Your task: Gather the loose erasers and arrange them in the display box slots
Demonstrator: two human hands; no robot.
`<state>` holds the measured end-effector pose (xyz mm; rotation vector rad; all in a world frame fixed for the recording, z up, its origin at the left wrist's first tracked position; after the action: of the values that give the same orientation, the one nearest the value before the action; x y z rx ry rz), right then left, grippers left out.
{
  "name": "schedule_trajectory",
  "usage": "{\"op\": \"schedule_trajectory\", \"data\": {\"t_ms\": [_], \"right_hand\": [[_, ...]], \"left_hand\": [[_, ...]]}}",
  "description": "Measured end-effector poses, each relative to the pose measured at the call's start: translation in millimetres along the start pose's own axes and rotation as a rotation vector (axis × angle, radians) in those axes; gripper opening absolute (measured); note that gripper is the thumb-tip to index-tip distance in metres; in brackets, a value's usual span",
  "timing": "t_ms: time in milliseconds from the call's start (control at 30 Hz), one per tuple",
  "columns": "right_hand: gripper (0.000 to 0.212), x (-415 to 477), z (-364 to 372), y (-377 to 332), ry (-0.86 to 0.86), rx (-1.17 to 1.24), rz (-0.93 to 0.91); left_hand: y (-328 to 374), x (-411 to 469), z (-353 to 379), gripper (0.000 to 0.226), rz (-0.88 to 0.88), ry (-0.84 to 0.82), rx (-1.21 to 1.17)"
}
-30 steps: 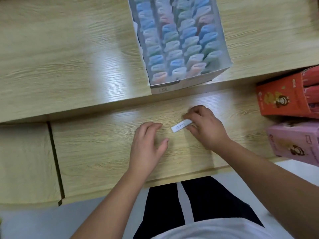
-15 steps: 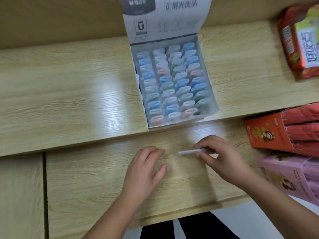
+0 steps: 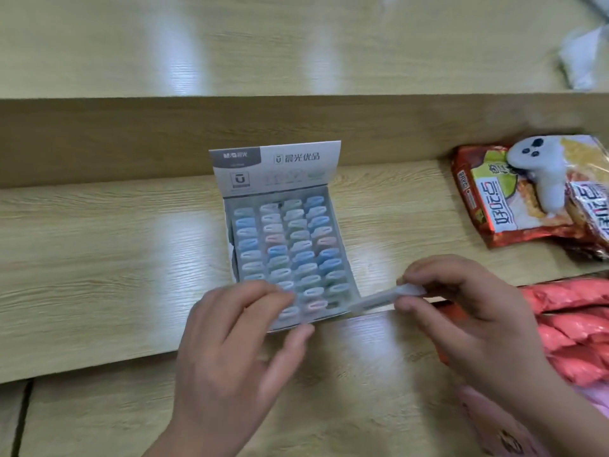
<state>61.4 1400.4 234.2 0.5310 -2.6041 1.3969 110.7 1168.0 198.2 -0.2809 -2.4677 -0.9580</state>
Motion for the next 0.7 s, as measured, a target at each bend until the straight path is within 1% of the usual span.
{"op": "schedule_trajectory", "data": {"t_ms": [33,133,233,300,467,567,633,700], "right_hand": [[0.016,4,5,-1,-0.017,-0.022,-0.036],[0.013,10,21,0,-0.071,-0.109,-0.162],[0.013,9,38,8,-0.149,-0.182,-0.247],[0.012,5,45,16,-0.176,-0.212,-0.279],[0.01,3,47,24,-0.118,-0.322,-0.337],[0.011,2,48,23,-0.119,-0.384,-0.369],[0.014,1,49,25,-0.145,-0.458,-0.394],[0.021,0,49,26,-0.186,-0.506,-0.389]], "left_hand": [[-1,8,4,0.034,-0.016,-0.049,0.042],[-12,23,26,0.054,-0.098,-0.279,0.174],[-19,24,42,0.061,-0.089,-0.423,0.272],[-19,21,47,0.059,-0.047,-0.457,0.313],[-20,22,48,0.055,-0.028,-0.446,0.338],[-19,22,48,0.056,-0.026,-0.454,0.338],[-20,23,49,0.057,-0.03,-0.464,0.338],[-20,23,49,0.057,-0.035,-0.472,0.328]]}}
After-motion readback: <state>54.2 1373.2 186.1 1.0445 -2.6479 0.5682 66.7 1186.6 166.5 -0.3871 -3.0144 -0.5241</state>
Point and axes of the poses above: each hand's wrist, its own x-axis towards the middle knuckle, its own z-axis out of the palm, y = z × x, the point moved 5 cm from there along x, towards the middle knuckle
